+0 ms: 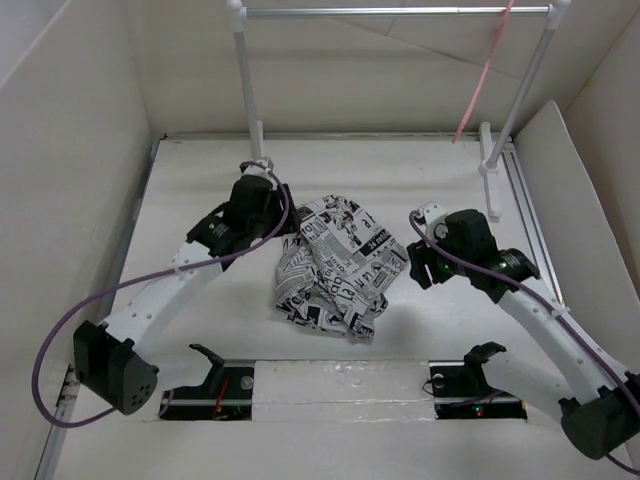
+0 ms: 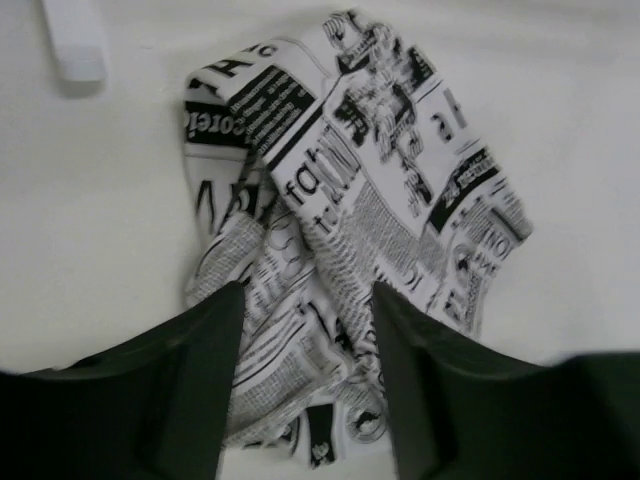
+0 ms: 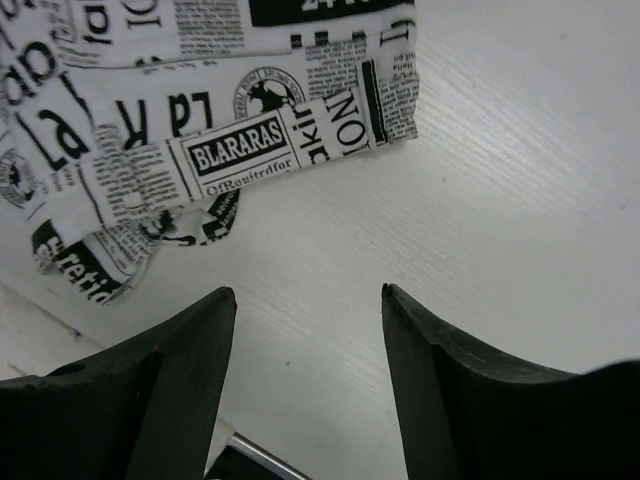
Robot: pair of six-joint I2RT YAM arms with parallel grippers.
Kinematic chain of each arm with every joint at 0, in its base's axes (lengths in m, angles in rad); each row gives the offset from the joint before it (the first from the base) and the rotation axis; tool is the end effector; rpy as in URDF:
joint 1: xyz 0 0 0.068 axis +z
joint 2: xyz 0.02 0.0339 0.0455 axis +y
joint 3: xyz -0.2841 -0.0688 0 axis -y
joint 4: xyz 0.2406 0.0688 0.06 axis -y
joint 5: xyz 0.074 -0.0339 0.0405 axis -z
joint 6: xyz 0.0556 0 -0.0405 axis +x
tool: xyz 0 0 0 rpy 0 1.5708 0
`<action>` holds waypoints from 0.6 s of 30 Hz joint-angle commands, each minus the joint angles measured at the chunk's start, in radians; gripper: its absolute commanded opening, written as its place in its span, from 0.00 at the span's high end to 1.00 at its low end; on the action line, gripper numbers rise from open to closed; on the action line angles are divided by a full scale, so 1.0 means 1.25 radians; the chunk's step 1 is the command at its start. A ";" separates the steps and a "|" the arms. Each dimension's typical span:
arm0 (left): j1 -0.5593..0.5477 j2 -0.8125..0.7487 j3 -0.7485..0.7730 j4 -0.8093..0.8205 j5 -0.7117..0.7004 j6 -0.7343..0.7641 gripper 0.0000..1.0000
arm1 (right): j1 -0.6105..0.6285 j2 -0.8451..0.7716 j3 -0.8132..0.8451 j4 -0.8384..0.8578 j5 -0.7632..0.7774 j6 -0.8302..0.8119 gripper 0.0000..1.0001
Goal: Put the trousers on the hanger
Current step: Flatten out the trousers at the center of the board.
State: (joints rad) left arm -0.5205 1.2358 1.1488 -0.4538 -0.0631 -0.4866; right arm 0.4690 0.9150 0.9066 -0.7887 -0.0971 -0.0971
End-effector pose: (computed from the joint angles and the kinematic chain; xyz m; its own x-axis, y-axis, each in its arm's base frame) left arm 0.2468 -0.1375 0.3540 -0.6050 -0.1911 -0.7730 0.1884 0.9088 -0.3722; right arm 0.1566 0.0854 0.3041 -0.5856 -0.4049 -0.7022 -0.5698 0.8218 0.0013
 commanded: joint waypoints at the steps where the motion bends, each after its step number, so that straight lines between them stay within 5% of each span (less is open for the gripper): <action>1: -0.033 -0.080 -0.178 0.035 -0.070 -0.187 0.45 | -0.079 0.070 -0.058 0.144 -0.098 -0.031 0.34; 4: -0.058 -0.185 -0.343 0.111 -0.022 -0.301 0.40 | -0.153 0.128 -0.114 0.249 -0.164 -0.027 0.31; 10: -0.066 -0.195 -0.433 0.168 0.075 -0.310 0.29 | -0.212 0.302 -0.164 0.502 -0.305 -0.010 0.26; 18: -0.066 -0.088 -0.502 0.281 0.079 -0.304 0.36 | -0.221 0.475 -0.171 0.665 -0.284 0.005 0.24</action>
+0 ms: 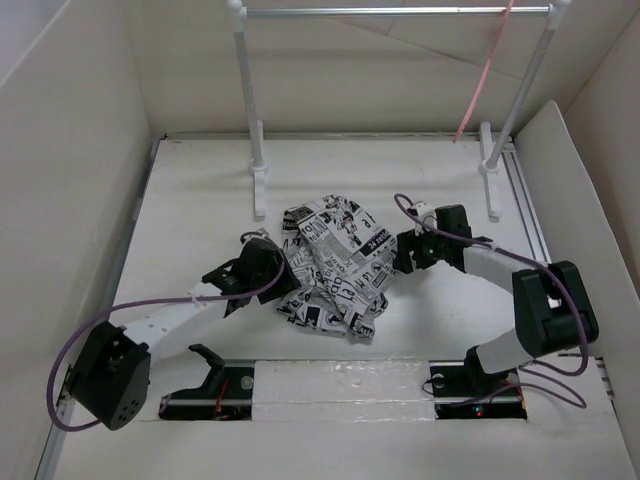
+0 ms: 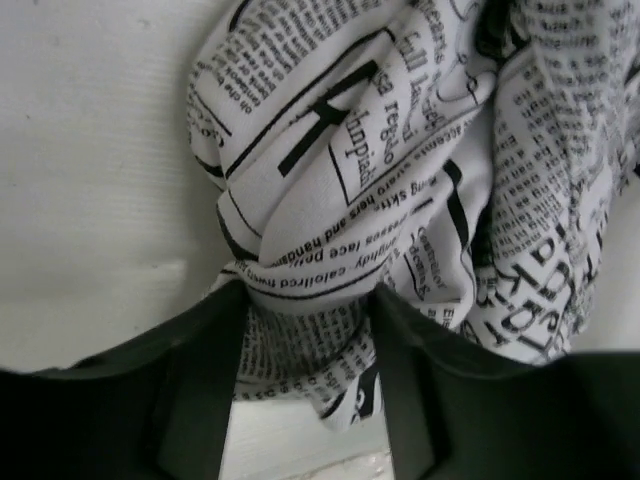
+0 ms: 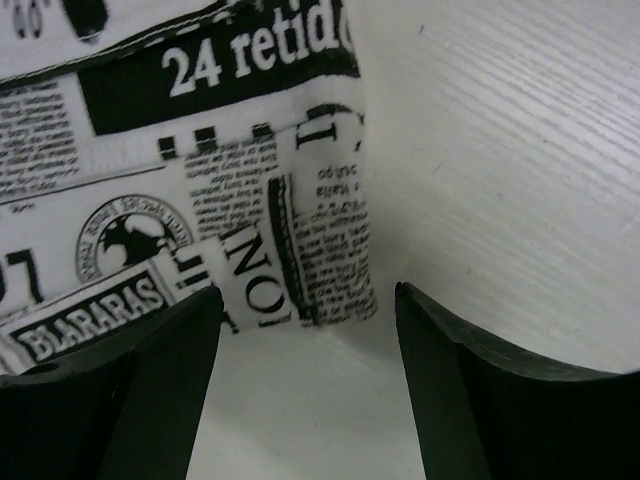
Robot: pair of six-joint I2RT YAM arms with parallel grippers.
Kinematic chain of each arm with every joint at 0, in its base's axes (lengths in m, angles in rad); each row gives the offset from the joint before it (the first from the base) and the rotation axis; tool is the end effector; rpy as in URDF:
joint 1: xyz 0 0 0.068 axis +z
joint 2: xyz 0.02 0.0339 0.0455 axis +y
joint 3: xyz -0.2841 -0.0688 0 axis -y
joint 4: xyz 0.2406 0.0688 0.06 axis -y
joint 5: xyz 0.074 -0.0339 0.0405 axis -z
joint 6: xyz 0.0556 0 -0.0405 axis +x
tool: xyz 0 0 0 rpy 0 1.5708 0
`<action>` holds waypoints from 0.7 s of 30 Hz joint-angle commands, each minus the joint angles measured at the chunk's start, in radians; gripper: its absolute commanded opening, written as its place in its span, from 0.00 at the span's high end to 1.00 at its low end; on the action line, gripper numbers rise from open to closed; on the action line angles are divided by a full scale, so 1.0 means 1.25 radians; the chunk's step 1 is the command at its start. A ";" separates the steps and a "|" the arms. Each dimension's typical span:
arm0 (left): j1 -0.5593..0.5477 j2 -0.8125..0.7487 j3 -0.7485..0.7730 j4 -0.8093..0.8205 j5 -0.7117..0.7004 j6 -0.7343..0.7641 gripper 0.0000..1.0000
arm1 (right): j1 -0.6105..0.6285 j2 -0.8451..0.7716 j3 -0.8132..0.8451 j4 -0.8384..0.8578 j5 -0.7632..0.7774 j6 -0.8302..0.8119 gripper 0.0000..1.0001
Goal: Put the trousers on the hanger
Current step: Flatten out the trousers at the center of the board.
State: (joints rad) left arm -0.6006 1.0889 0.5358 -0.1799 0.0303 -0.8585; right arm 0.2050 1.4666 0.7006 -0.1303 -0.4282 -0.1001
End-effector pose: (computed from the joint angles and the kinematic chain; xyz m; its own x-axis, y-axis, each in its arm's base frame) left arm 0.1813 -0.1262 0.2032 -0.8024 -0.3674 -0.4704 -0.0365 0.8168 -0.5757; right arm 0.2726 0.0803 0.1752 -0.7170 -0.2419 -0.6538 -0.5133 0.8178 0.2603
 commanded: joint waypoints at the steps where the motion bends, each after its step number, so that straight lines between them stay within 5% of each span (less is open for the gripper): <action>1: -0.002 0.039 0.001 0.058 -0.009 -0.008 0.56 | -0.009 0.049 -0.006 0.152 -0.016 0.013 0.25; 3: -0.002 0.048 0.016 0.056 -0.050 -0.002 0.68 | -0.009 0.077 -0.002 0.189 -0.007 0.015 0.32; 4: -0.002 0.050 0.035 0.049 -0.062 0.006 0.88 | -0.009 0.104 0.002 0.195 -0.012 0.019 0.64; 6: -0.002 0.050 0.060 0.015 -0.105 0.011 1.00 | -0.009 0.119 0.017 0.217 -0.050 0.013 0.95; 7: -0.002 0.049 0.087 0.003 -0.121 0.020 1.00 | 0.000 0.108 0.021 0.216 -0.060 0.013 1.00; 10: 0.041 -0.007 0.162 -0.078 -0.159 0.049 1.00 | 0.039 -0.036 0.035 0.171 -0.030 -0.004 1.00; 15: 0.181 -0.118 0.380 -0.238 -0.254 0.187 1.00 | 0.069 -0.321 0.157 -0.151 0.094 -0.049 1.00; 18: 0.188 -0.125 0.565 -0.339 -0.315 0.233 1.00 | 0.069 -0.430 0.310 -0.336 0.159 -0.063 1.00; 21: 0.188 -0.143 0.623 -0.364 -0.354 0.241 1.00 | 0.053 -0.466 0.401 -0.435 0.232 -0.073 1.00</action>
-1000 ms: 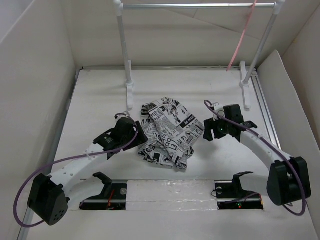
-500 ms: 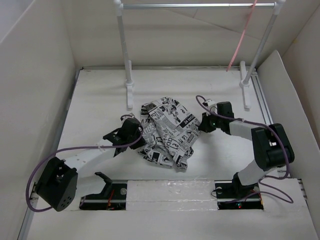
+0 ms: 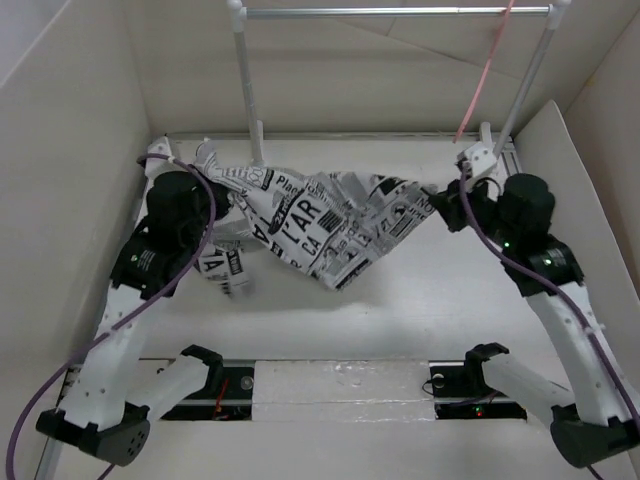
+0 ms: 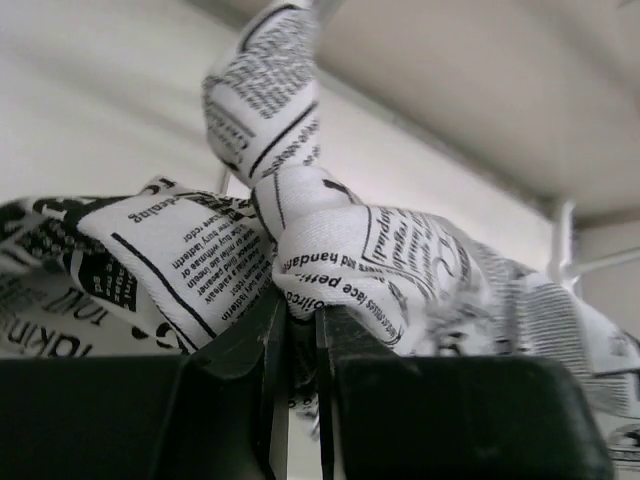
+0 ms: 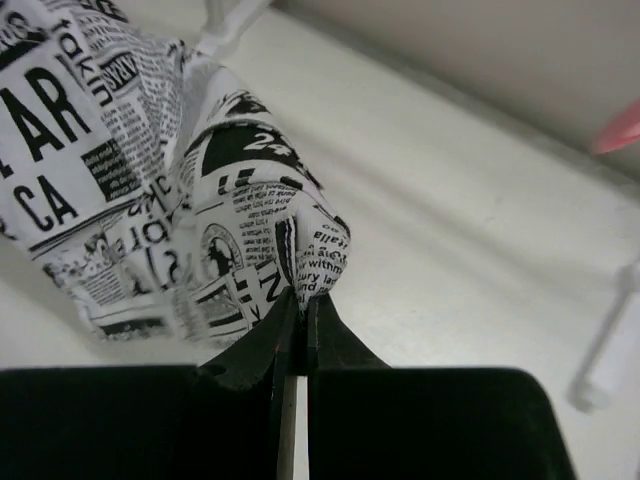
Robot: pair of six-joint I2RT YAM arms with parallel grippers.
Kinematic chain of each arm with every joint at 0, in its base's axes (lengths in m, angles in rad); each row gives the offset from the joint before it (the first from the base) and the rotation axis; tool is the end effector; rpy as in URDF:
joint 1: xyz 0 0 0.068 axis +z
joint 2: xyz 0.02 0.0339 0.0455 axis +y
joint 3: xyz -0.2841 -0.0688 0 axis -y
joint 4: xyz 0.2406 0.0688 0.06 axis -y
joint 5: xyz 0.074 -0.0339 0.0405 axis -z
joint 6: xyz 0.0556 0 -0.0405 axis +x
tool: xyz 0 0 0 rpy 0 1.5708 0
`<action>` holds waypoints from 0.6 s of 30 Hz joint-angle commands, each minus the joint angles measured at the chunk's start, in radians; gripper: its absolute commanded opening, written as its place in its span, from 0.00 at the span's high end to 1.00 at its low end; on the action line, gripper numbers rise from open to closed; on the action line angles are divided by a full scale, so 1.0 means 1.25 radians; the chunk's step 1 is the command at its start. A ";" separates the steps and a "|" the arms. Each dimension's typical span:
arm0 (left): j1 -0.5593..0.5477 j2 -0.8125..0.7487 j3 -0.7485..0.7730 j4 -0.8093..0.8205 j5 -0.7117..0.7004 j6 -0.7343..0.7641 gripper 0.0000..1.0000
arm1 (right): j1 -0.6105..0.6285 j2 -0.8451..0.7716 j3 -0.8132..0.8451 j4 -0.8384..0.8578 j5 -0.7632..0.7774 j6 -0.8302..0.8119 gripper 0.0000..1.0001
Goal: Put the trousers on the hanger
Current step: Flatten out the trousers at the center of the board.
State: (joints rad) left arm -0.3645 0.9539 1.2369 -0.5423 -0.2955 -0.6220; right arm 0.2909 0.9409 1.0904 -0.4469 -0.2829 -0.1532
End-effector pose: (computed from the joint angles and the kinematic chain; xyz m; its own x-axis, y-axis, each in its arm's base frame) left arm 0.1860 -0.0536 0.4374 -0.2402 -0.5050 -0.8291 -0.0762 0.8612 -0.5025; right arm 0.1904 0.0732 0.4009 -0.1964 -0.2118 -0.9574 -0.5677 0.8207 -0.0651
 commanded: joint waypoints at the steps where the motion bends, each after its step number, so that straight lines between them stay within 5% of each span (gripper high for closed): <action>1: 0.000 -0.055 0.086 -0.077 -0.103 0.055 1.00 | -0.028 -0.048 0.133 -0.204 0.132 -0.036 1.00; 8: 0.000 -0.056 0.115 -0.093 -0.140 0.077 1.00 | -0.160 0.051 0.127 -0.227 0.202 -0.060 1.00; 15: 0.000 -0.072 -0.027 -0.017 0.116 -0.007 1.00 | -0.247 0.221 0.129 -0.119 0.123 -0.019 1.00; 16: 0.000 -0.075 -0.091 -0.002 0.163 -0.021 1.00 | -0.256 0.244 0.129 -0.103 0.138 -0.006 0.97; 17: -0.030 -0.078 -0.175 0.037 0.222 -0.065 1.00 | -0.283 0.298 0.145 -0.092 0.146 -0.001 0.80; 18: -0.030 -0.078 -0.176 0.068 0.233 -0.089 1.00 | -0.294 0.327 0.145 -0.093 0.147 -0.001 0.80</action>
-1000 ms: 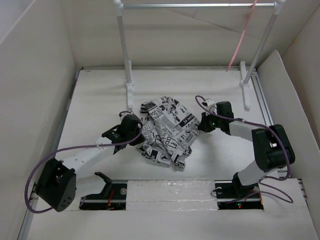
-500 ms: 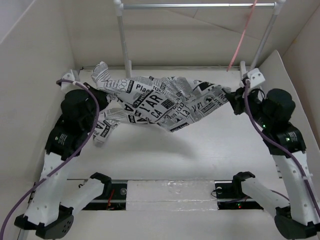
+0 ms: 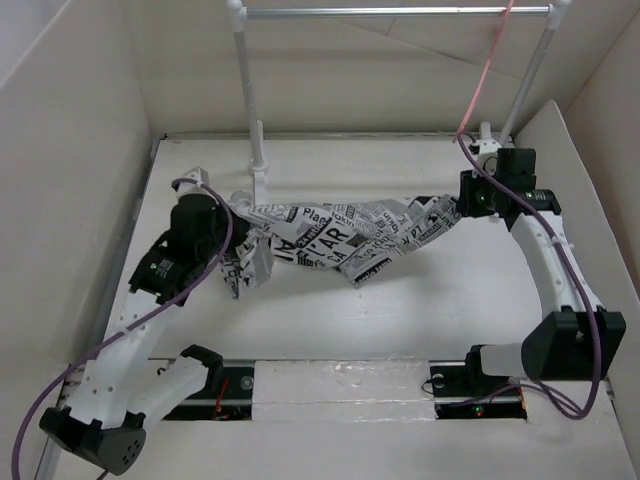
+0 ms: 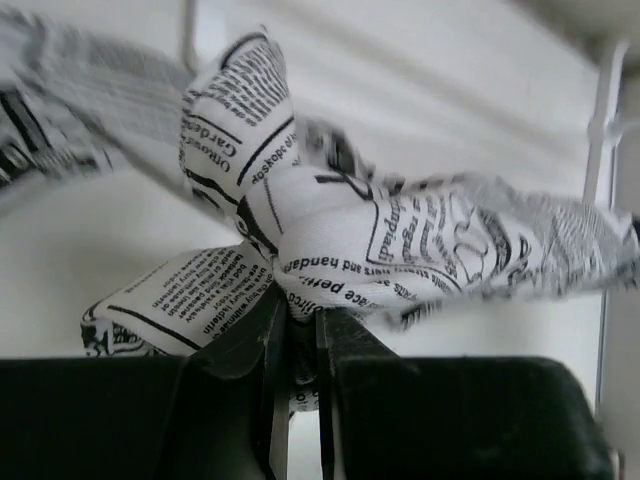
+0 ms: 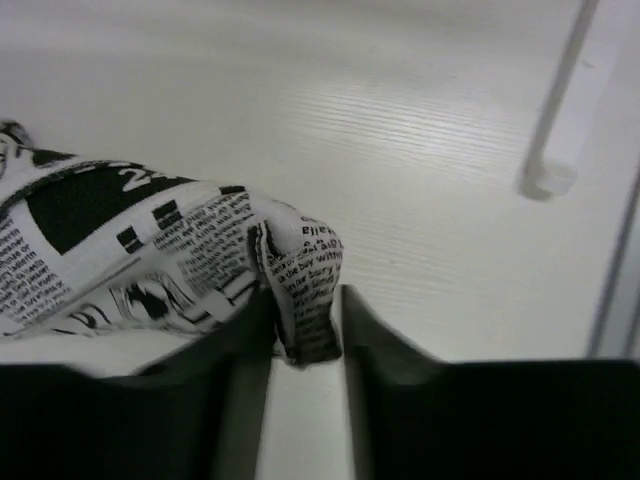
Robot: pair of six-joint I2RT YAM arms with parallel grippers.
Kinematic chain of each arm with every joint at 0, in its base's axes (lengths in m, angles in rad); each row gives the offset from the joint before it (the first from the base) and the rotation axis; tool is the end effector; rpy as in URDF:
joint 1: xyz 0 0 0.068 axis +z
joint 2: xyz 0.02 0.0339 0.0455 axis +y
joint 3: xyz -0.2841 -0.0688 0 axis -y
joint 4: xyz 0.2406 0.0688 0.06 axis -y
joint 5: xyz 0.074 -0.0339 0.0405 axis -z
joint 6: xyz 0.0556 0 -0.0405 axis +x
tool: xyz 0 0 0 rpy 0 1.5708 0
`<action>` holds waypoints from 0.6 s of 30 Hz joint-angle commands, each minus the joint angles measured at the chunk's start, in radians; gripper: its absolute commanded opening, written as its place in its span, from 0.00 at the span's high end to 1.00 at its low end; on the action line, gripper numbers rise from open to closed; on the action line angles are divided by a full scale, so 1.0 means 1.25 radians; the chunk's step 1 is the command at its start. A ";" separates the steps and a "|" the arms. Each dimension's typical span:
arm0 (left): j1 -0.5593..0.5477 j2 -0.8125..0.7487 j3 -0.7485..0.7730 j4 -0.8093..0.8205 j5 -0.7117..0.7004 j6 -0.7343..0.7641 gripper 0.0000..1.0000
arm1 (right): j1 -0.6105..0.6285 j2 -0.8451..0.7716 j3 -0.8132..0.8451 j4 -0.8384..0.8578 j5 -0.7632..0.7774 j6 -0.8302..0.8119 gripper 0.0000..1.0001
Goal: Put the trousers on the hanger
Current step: Flatten out the trousers at the center of the board.
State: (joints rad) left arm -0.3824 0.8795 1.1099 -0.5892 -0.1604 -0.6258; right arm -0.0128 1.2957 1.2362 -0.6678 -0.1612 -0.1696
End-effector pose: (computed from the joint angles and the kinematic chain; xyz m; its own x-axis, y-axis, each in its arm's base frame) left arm 0.1704 -0.0590 0.4005 -0.3986 -0.4629 -0.7917 -0.0047 0.8643 -0.5030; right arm 0.2829 0.0053 0.3468 -0.6372 -0.1585 -0.7543 -0.2179 0.9757 -0.0209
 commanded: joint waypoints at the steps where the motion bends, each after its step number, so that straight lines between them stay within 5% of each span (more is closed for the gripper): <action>1: -0.044 -0.020 -0.157 0.131 0.153 -0.104 1.00 | -0.051 0.069 0.059 0.077 0.058 0.008 0.53; 4: -0.044 0.003 -0.270 0.216 0.195 -0.142 1.00 | -0.029 0.104 0.084 0.010 0.037 -0.036 0.33; 9: -0.044 0.067 -0.290 0.252 0.148 -0.134 1.00 | 0.096 -0.055 -0.154 0.022 -0.012 -0.037 0.28; 11: -0.044 0.085 -0.268 0.255 0.137 -0.118 1.00 | 0.171 -0.156 -0.320 0.108 -0.090 0.010 0.57; 13: -0.044 0.109 -0.230 0.252 0.090 -0.102 1.00 | 0.244 -0.227 -0.409 0.167 -0.184 0.095 1.00; 15: -0.036 0.132 -0.205 0.242 0.079 -0.070 1.00 | 0.394 -0.250 -0.479 0.266 -0.156 0.133 1.00; 18: -0.028 0.174 -0.164 0.233 0.062 -0.036 1.00 | 0.532 -0.212 -0.465 0.338 -0.074 0.201 0.71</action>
State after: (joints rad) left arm -0.4301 1.0779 0.8345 -0.3561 -0.0360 -0.7238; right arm 0.5537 1.0073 0.6289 -0.4686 -0.2836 -0.0231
